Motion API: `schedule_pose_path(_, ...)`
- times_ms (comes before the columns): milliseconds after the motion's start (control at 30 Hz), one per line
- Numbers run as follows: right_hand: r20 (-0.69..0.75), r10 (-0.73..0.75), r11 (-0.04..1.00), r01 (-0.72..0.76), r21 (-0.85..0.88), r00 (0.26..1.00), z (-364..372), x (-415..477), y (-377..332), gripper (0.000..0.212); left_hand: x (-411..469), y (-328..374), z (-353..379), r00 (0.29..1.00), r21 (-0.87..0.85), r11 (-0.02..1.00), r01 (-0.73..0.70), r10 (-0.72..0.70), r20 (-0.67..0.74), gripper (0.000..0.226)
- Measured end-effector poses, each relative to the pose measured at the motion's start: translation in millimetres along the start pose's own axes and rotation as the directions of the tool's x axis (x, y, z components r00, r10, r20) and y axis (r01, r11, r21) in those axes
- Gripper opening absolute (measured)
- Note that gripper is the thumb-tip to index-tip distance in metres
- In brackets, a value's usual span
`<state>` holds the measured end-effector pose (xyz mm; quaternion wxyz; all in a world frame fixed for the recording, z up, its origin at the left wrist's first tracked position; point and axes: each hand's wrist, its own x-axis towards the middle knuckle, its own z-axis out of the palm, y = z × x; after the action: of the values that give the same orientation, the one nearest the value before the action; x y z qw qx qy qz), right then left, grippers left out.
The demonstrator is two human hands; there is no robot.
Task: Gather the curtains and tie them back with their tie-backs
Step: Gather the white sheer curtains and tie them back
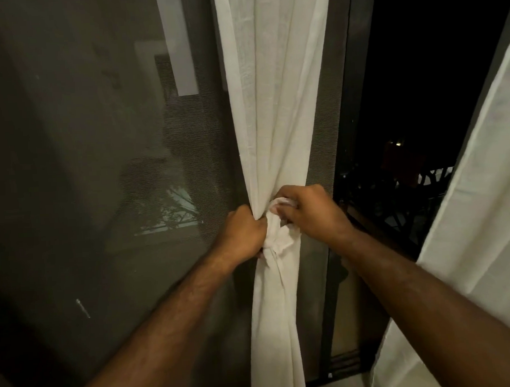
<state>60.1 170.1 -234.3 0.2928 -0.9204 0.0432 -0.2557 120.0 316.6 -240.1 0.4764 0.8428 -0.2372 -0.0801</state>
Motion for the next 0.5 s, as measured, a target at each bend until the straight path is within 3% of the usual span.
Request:
schedule_pose_path(133,-0.091,0.035,0.994,-0.044,-0.102,0.995,14,-5,0,0.009,-1,-1,-4,0.999,-0.084,0.996,0.028,-0.03,-0.023,0.039)
schedule_pose_path(200,-0.175,0.114,0.966,-0.15,-0.212,0.978,22,-9,0,0.02,-1,-2,-3,0.998,-0.104,0.994,0.033,-0.039,-0.054,0.035)
schedule_pose_path(267,-0.212,0.322,0.934,-0.346,-0.088,0.923,31,-14,0,0.028,-1,-3,-1,0.996,-0.087,0.996,0.022,-0.029,-0.082,0.042)
schedule_pose_path(300,-0.204,0.44,0.898,-0.427,0.107,0.875,36,-17,1,0.025,0,-4,1,0.996,-0.066,0.998,0.012,-0.017,-0.088,0.046)
schedule_pose_path(333,-0.156,0.55,0.809,-0.477,0.344,0.82,40,-19,2,0.021,0,-4,3,0.996,-0.047,0.999,0.0,-0.005,-0.086,0.048)
schedule_pose_path(400,0.016,0.673,0.488,-0.459,0.742,0.74,51,-25,6,0.024,-1,-1,5,0.996,-0.016,1.0,-0.012,0.01,-0.084,0.049)
schedule_pose_path(500,0.262,0.622,-0.017,-0.322,0.947,0.738,59,-39,10,0.024,0,0,6,0.994,0.051,0.998,-0.034,0.039,-0.106,0.044)
